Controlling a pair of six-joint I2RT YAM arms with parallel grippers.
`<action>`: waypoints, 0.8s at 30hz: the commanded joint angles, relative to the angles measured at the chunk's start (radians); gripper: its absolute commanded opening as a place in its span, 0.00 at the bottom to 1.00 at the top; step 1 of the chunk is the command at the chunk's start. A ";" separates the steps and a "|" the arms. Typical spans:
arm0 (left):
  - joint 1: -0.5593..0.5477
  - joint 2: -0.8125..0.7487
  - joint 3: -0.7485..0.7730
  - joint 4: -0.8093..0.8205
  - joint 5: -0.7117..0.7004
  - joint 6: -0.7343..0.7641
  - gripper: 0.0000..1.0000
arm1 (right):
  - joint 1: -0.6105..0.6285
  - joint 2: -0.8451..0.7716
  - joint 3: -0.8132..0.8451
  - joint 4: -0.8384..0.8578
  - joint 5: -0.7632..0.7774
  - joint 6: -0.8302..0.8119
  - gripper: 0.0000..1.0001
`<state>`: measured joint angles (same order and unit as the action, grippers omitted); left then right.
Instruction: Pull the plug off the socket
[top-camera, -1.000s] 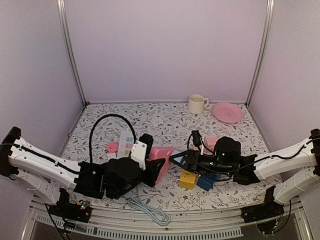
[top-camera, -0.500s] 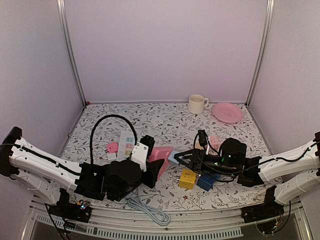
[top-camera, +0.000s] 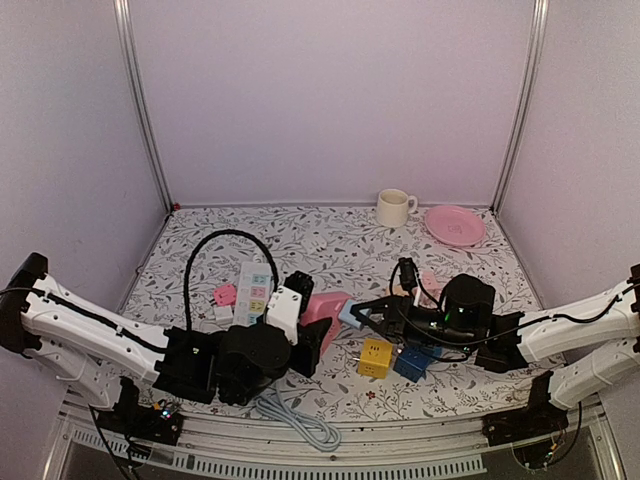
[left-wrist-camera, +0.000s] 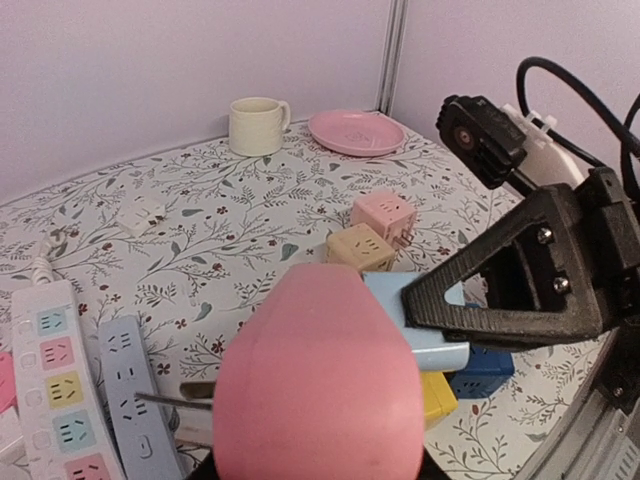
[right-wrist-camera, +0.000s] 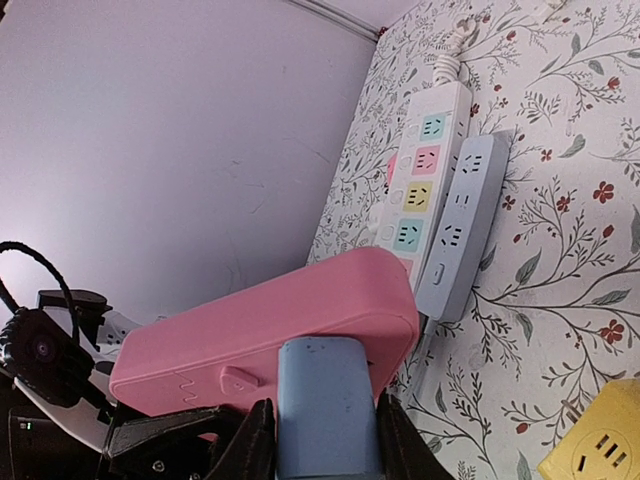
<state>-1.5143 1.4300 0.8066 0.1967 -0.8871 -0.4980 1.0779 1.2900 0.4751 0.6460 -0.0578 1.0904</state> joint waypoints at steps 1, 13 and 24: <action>-0.008 0.026 0.051 -0.075 -0.095 -0.085 0.00 | -0.002 -0.018 -0.014 0.015 0.003 -0.031 0.11; 0.056 -0.017 0.005 -0.207 -0.082 -0.262 0.00 | -0.011 -0.035 -0.039 0.015 0.007 -0.026 0.04; 0.095 -0.001 0.015 -0.281 -0.060 -0.278 0.00 | -0.034 -0.077 -0.068 0.015 -0.001 -0.024 0.04</action>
<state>-1.4883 1.4437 0.8371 0.0822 -0.8162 -0.7353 1.0618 1.2751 0.4397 0.6437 -0.0601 1.1416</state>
